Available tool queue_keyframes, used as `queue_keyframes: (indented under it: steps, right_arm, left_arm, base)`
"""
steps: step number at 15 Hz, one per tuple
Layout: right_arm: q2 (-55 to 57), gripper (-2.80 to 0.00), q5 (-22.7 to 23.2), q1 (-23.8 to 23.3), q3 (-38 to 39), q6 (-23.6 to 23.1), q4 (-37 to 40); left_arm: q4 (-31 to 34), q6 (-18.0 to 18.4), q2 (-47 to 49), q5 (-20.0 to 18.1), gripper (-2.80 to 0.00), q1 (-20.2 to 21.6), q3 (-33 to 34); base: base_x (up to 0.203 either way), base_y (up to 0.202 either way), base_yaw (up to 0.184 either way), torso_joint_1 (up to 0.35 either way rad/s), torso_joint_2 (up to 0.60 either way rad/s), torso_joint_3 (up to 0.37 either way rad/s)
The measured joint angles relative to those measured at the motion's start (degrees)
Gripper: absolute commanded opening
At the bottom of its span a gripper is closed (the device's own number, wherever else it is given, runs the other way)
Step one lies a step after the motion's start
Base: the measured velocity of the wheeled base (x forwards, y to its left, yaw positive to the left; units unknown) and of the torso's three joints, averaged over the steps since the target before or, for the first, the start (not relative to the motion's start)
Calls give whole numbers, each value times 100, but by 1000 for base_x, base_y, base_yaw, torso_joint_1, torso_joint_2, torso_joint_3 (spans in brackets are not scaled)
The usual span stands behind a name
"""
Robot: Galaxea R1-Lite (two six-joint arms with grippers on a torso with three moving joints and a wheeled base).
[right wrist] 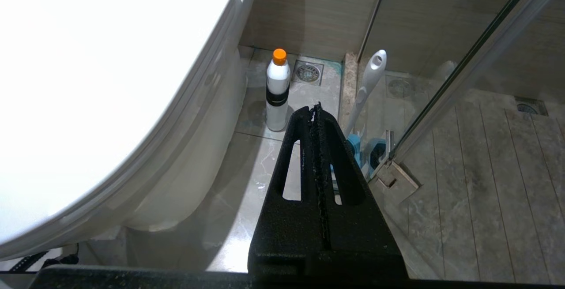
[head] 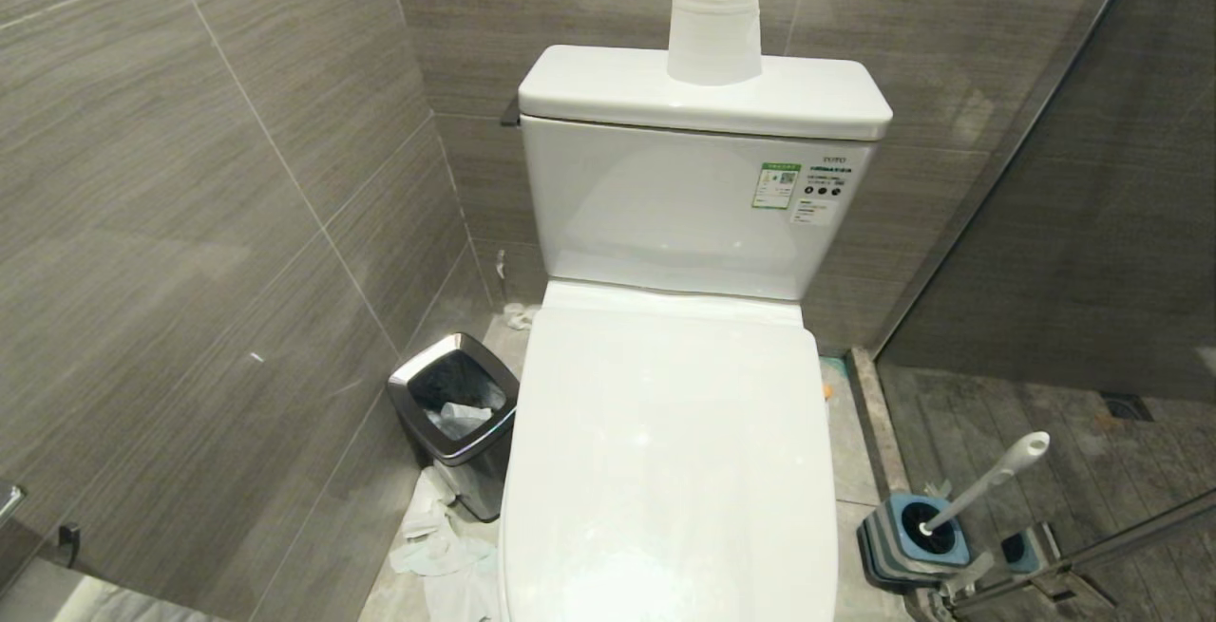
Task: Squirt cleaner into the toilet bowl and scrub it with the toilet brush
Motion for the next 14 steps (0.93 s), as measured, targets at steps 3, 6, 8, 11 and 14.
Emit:
queue_keyframes:
  steps: [3, 6, 8, 11, 14]
  right_arm:
    - [0, -280, 2, 0, -1, -3, -2]
    - [0, -280, 3, 0, -2, 0, -2]
    - [0, -280, 4, 0, -2, 0, 0]
    - [0, -280, 2, 0, -2, -3, 0]
    - [0, -280, 0, 0, 0, -2, -2]
  left_arm:
    - [-29, 26, -7, -294, -280, 0, 272]
    - [-2, 207, -7, -422, -280, 0, 317]
    - [162, 100, -7, -750, -280, 0, 321]
    - [788, -498, -7, -1101, -280, 0, 326]
    - [794, -596, -7, -1092, -280, 0, 326]
  base:
    - [0, 0, 0, 0, 0, 0]
    - [0, 0, 0, 0, 0, 0]
    - [0, 0, 0, 0, 0, 0]
    - [0, 0, 0, 0, 0, 0]
    - [0, 0, 0, 0, 0, 0]
